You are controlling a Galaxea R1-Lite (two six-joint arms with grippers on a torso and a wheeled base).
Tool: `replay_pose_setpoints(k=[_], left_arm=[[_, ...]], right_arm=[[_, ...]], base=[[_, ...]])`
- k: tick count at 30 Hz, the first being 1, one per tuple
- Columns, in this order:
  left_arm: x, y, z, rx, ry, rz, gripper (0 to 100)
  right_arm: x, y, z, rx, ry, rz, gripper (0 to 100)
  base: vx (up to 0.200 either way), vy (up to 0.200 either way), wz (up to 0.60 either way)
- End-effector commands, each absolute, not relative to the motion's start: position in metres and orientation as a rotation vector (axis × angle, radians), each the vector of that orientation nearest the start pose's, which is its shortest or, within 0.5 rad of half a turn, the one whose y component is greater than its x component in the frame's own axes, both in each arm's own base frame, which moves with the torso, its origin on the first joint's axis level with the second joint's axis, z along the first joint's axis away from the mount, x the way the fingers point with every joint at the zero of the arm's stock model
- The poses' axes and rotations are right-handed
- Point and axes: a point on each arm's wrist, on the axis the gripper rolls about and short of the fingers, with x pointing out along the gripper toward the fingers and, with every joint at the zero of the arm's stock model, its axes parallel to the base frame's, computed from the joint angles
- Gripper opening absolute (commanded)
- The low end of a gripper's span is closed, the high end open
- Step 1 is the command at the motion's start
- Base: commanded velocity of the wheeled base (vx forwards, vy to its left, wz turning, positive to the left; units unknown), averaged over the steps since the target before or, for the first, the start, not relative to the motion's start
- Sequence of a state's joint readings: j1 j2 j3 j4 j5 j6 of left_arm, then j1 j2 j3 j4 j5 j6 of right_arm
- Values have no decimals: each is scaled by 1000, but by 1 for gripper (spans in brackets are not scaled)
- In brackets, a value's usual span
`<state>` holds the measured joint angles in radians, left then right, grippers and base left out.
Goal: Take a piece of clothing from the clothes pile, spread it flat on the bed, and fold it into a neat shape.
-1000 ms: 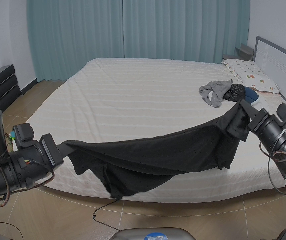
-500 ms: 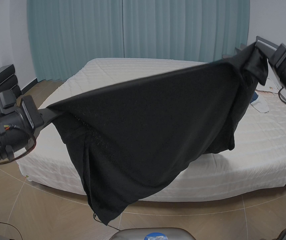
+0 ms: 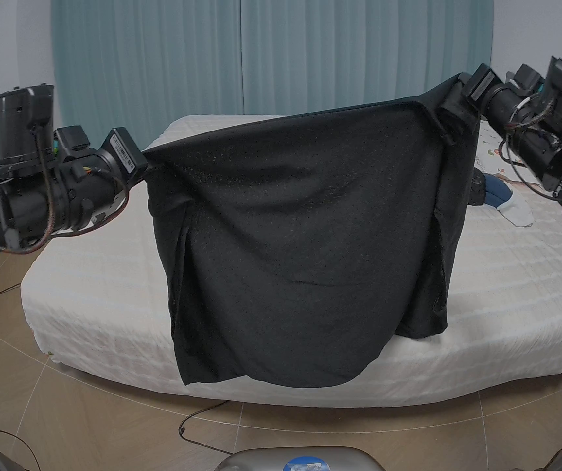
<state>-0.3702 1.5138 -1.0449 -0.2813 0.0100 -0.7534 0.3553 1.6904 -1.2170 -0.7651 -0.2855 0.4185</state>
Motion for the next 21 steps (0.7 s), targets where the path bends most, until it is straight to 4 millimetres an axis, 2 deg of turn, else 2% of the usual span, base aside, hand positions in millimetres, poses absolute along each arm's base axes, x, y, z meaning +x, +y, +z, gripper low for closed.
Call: replay_pose_setpoints(k=[1, 5, 6, 7, 11, 16, 18, 19, 21], left_arm=[[310, -103, 239, -702, 347, -203, 0], [334, -106, 224, -701, 352, -186, 0], [334, -106, 224, -701, 352, -186, 0], [346, -108, 217, -701, 359, -178, 0], [362, -113, 202, -693, 374, -171, 0], [392, -122, 170, -681, 405, -157, 0], [392, -122, 170, -681, 405, -157, 0], [406, -126, 156, -680, 394, -159, 0], [413, -128, 147, -676, 391, -159, 0]], right_arm=[[354, 110, 275, 483, -192, 80, 0], [373, 111, 262, 480, -189, 64, 0], [373, 111, 262, 480, -189, 64, 0], [383, 111, 255, 476, -180, 54, 0], [394, 115, 240, 468, -150, 48, 0], [415, 115, 204, 448, -77, 17, 0], [415, 115, 204, 448, -77, 17, 0], [425, 114, 183, 456, -35, -5, 0], [431, 114, 170, 471, -10, -22, 0]], base=[[200, 0, 0], [200, 0, 0], [200, 0, 0], [200, 0, 0], [200, 0, 0], [200, 0, 0], [0, 0, 0], [0, 0, 0], [0, 0, 0]])
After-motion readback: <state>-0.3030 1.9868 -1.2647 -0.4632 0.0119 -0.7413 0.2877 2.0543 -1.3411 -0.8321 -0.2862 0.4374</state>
